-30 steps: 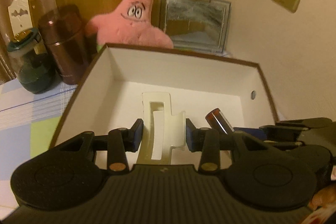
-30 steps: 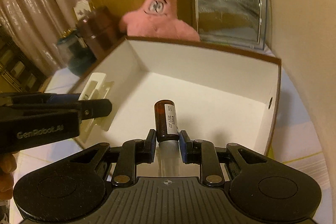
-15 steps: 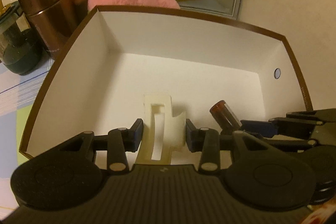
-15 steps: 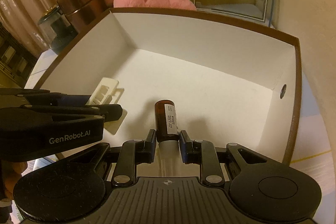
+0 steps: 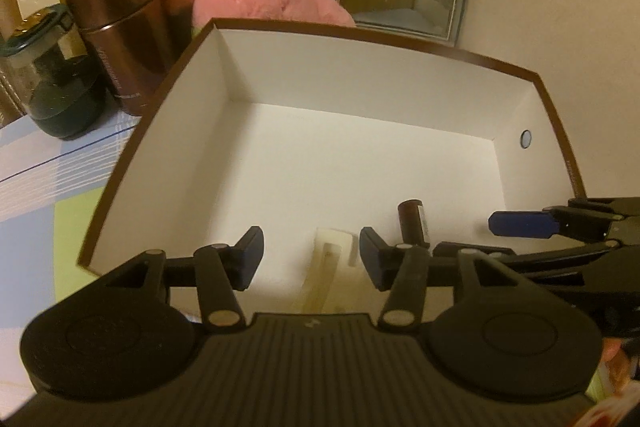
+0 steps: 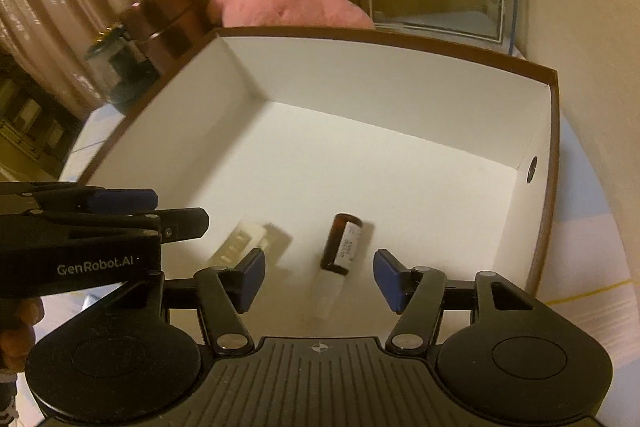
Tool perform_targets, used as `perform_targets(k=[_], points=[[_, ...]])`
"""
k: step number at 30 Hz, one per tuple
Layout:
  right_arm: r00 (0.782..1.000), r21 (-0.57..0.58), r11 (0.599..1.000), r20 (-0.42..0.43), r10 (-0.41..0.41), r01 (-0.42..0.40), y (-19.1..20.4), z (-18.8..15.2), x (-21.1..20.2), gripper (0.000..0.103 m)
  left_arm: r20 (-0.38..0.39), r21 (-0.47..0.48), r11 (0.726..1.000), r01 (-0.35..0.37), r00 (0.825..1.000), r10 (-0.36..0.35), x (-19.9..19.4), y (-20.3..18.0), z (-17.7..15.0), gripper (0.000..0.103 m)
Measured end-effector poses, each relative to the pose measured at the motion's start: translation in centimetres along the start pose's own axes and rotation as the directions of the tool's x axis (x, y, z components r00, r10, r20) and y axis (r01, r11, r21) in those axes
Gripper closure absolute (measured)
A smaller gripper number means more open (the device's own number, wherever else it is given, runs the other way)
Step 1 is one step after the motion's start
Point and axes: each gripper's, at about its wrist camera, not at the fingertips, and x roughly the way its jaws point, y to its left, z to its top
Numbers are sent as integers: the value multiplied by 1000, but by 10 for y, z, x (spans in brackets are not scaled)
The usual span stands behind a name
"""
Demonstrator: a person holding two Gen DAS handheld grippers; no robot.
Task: Organize rigid objects
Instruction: 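Open both grippers to release the clip and bottle inside the box, then move the left tool to the mint fan while the right tool approaches the white pill bottle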
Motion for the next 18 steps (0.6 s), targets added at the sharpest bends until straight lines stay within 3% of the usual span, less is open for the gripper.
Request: perform_targets(k=[18], points=[[992, 17, 999, 122, 44, -46, 38, -55, -87, 42, 91, -47, 999, -6, 996, 10, -106, 19, -61, 53]])
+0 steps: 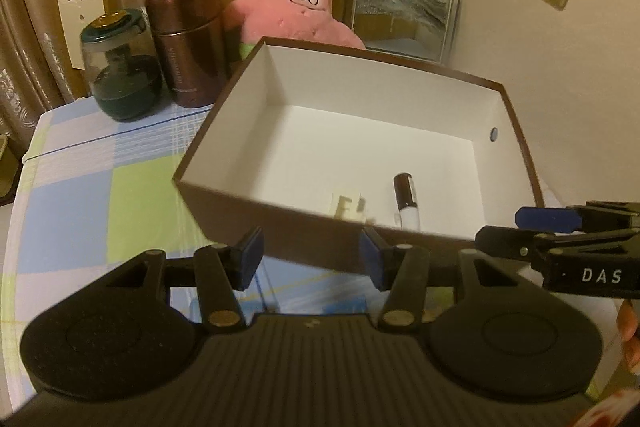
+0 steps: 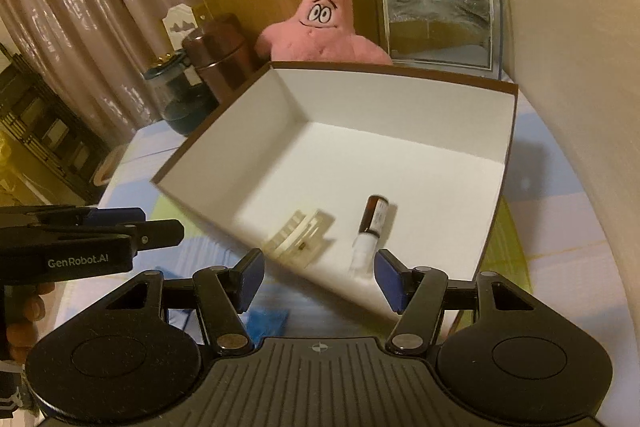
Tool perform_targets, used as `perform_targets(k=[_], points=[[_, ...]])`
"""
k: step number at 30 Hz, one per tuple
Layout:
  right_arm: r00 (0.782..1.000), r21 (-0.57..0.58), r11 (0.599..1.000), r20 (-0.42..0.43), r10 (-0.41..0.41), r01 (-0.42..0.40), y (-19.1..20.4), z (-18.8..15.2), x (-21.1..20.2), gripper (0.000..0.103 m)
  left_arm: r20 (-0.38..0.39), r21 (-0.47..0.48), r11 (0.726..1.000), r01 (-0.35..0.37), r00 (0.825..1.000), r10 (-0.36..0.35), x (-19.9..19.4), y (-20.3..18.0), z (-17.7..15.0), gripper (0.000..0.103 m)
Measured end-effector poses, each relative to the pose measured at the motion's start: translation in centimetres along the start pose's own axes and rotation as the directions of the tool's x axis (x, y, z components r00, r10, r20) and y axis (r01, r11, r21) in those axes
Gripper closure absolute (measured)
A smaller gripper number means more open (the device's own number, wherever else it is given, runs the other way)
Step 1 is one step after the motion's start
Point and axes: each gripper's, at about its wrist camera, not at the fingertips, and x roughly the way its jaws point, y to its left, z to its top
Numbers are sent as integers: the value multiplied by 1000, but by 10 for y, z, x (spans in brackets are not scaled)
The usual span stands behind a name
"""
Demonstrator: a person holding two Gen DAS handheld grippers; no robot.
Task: Organize rigid objects
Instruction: 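Move the left tool to the mint fan while the right tool approaches the white pill bottle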
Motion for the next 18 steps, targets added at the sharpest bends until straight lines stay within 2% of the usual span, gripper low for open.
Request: perform_targets(k=[3, 11, 18], points=[[1000, 66, 998, 17, -1, 0, 7, -14, -14, 42, 12, 7, 1000, 15, 1000, -15, -17, 7, -11, 53], [1000, 177, 984, -31, 0, 6, 25, -47, -26, 42, 25, 14, 1000, 13, 1000, -13, -56, 35, -45, 53], [998, 175, 985, -65, 7, 4, 40, -72, -25, 42, 10, 5, 1000, -22, 1000, 22, -77, 66, -78, 53]])
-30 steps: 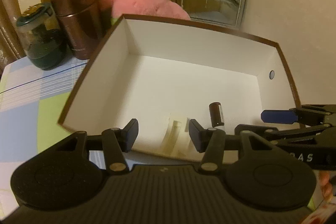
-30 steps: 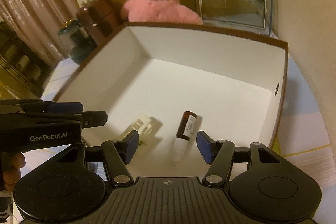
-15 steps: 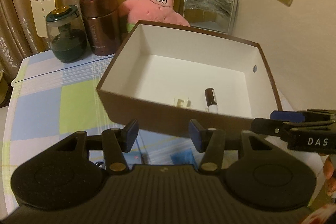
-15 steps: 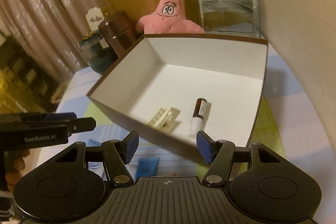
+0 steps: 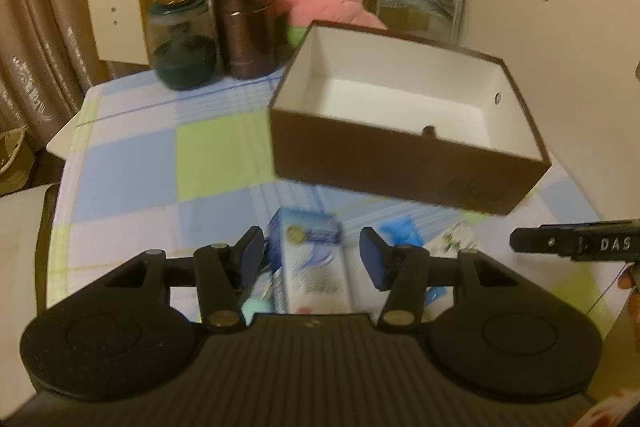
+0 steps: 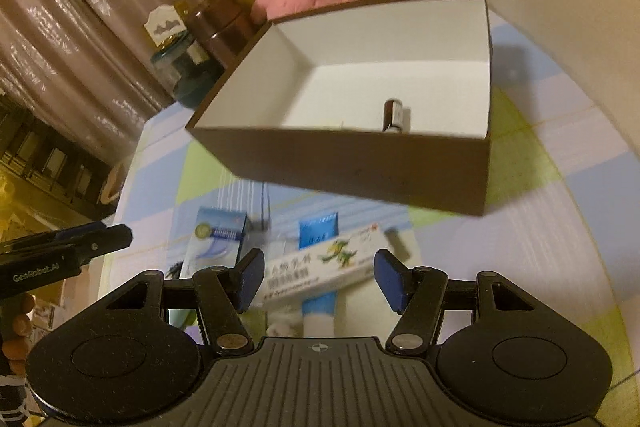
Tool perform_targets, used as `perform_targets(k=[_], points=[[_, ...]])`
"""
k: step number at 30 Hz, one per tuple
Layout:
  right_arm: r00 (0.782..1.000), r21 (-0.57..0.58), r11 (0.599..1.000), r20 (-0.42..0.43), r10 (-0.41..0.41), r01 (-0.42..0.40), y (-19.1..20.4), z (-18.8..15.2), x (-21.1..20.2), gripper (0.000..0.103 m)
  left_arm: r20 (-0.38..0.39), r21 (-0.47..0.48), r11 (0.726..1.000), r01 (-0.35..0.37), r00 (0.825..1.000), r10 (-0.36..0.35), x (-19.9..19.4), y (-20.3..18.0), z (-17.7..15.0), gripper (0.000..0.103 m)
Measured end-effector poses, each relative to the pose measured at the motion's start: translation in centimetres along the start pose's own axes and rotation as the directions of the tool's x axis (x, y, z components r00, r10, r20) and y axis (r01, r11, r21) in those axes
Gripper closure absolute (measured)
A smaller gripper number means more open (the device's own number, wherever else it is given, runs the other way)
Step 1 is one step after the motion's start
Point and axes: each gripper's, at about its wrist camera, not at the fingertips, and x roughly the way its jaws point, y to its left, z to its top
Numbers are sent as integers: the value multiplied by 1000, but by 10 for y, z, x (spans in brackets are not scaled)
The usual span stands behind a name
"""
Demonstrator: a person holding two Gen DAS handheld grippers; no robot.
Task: Organize rigid objects
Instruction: 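Move the left tool to the mint fan while the right tool approaches the white pill bottle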
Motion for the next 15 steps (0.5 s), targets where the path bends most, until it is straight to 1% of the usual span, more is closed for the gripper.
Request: perform_targets(k=[6, 9, 12, 15], points=[[1000, 3, 1000, -27, 6, -6, 5, -21, 9, 42, -21, -25, 999, -30, 999, 30, -7, 24, -28, 53], [998, 0, 1000, -55, 12, -12, 8, -30, 17, 42, -30, -33, 998, -46, 999, 45, -8, 33, -42, 53], [996, -20, 1000, -85, 18, -20, 12, -38, 26, 42, -46, -18, 997, -73, 996, 73, -8, 38, -56, 53], [995, -43, 999, -101, 21, -25, 14, -44, 32, 42, -69, -22, 997, -76, 995, 75, -5, 44, -68, 53]])
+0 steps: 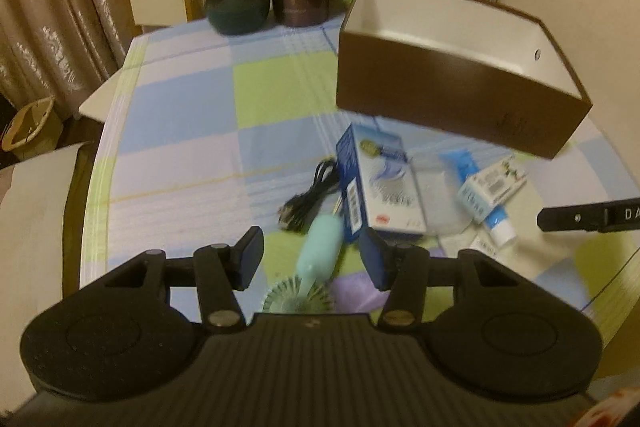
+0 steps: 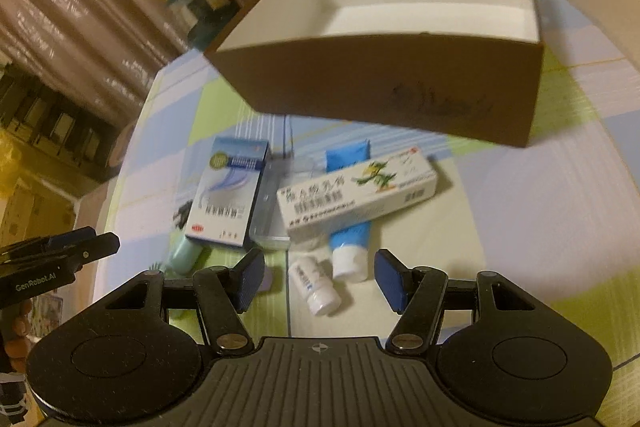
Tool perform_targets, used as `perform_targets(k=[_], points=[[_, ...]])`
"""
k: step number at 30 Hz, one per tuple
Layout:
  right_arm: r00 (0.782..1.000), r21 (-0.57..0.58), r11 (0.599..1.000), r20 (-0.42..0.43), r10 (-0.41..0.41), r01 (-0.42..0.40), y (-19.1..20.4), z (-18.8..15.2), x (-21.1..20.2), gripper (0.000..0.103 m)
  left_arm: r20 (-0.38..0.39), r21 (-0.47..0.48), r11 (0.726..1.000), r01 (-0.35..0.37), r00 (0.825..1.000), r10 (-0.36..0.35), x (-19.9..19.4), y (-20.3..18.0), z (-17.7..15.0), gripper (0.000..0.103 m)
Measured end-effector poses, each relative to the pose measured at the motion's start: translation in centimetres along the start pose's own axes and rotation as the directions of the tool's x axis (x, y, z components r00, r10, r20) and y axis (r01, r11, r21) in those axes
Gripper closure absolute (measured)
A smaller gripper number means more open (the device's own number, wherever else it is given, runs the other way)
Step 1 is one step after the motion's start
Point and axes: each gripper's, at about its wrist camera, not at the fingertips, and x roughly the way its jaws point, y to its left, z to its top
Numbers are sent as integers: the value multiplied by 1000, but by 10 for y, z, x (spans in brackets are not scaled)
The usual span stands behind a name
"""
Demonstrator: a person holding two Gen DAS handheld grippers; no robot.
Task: Organize rigid objects
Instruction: 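Move the left tool to the mint fan while the right tool approaches the white pill bottle, then close the left gripper on the fan head while the right gripper grasps the pill bottle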
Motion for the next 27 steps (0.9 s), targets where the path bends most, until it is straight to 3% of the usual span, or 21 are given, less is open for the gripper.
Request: perform_targets(k=[14, 18, 27], points=[[999, -277, 961, -30, 12, -20, 23, -20, 32, 42, -91, 45, 999, 13, 996, -9, 36, 0, -36, 52], [999, -348, 937, -42, -8, -8, 27, -24, 46, 55, -87, 49, 999, 10, 996, -6, 43, 3, -40, 51], [997, -427, 904, -70, -35, 2, 34, -29, 66, 65, -74, 92, 996, 3, 997, 3, 57, 4, -45, 48]])
